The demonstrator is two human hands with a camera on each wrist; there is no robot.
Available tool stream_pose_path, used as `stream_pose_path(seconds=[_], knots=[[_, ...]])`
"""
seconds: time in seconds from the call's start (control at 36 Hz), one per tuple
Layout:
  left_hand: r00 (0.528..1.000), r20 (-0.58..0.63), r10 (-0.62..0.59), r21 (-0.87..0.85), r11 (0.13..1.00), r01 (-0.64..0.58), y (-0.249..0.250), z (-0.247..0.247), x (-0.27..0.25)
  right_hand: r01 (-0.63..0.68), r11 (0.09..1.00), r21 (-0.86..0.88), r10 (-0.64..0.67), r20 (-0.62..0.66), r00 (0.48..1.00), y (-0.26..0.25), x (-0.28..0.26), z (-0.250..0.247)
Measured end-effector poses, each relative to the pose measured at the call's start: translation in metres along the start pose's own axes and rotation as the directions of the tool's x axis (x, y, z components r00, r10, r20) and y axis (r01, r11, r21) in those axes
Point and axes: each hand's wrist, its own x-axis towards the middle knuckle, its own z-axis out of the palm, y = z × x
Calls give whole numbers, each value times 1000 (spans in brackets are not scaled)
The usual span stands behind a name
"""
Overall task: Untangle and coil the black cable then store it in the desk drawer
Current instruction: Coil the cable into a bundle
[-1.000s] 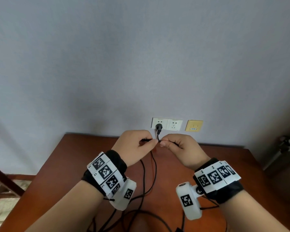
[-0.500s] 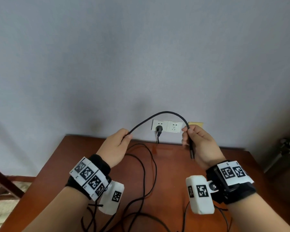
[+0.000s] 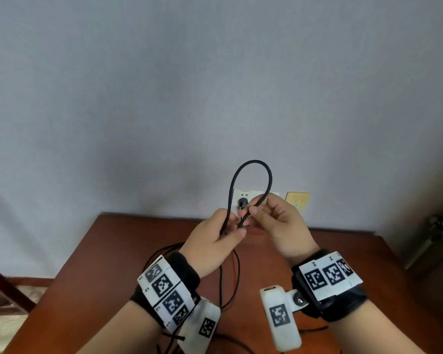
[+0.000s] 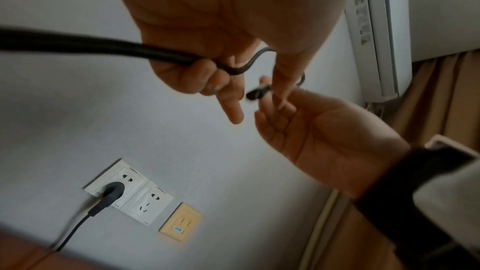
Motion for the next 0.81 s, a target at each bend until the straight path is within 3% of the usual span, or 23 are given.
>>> stream_pose_path(seconds=[0.08,0.19,0.25,0.31,0.36,0.42,0.53,0.58,0.64,0.69,0.75,0.81], knots=[[996,75,43,100,994,-50,-2,8,-2,42,999,-15,-42,0,999,-3,-1,7],[1000,12,0,0,1000,0,0,17,-6,113,984,-137,-123,-65,990,2,0,12],[1000,-3,-13,-26,1000,13,1,18,-6,33,980,-197,-47,-64,997,6,-2,12],[1000,7,10,33,999,-10,1,19,-5,-49,958,-283,63,42,997,11,-6,14],[1000,5,3,98,995,-4,1,19,-4,-40,943,-330,92,144,985,15,-10,17],[999,30,-33,125,992,29,3,19,-3,-31,934,-355,86,140,986,19,-10,16],[984,169,-59,182,983,28,11,7,-3,-153,975,-161,175,134,975,21,-5,11],[981,180,-79,206,978,41,13,-4,-2,-147,981,-123,165,151,975,20,-4,10],[977,137,-166,183,973,139,13,-16,-1,-109,985,-137,128,136,982,19,-2,7],[973,20,-228,72,971,226,8,-26,2,-127,985,-115,140,109,984,18,0,3],[965,-76,-252,-66,967,247,5,-32,8,-196,981,19,192,111,975,15,1,2],[961,-60,-269,-228,941,250,10,-35,14,-228,964,137,207,151,967,13,1,2]])
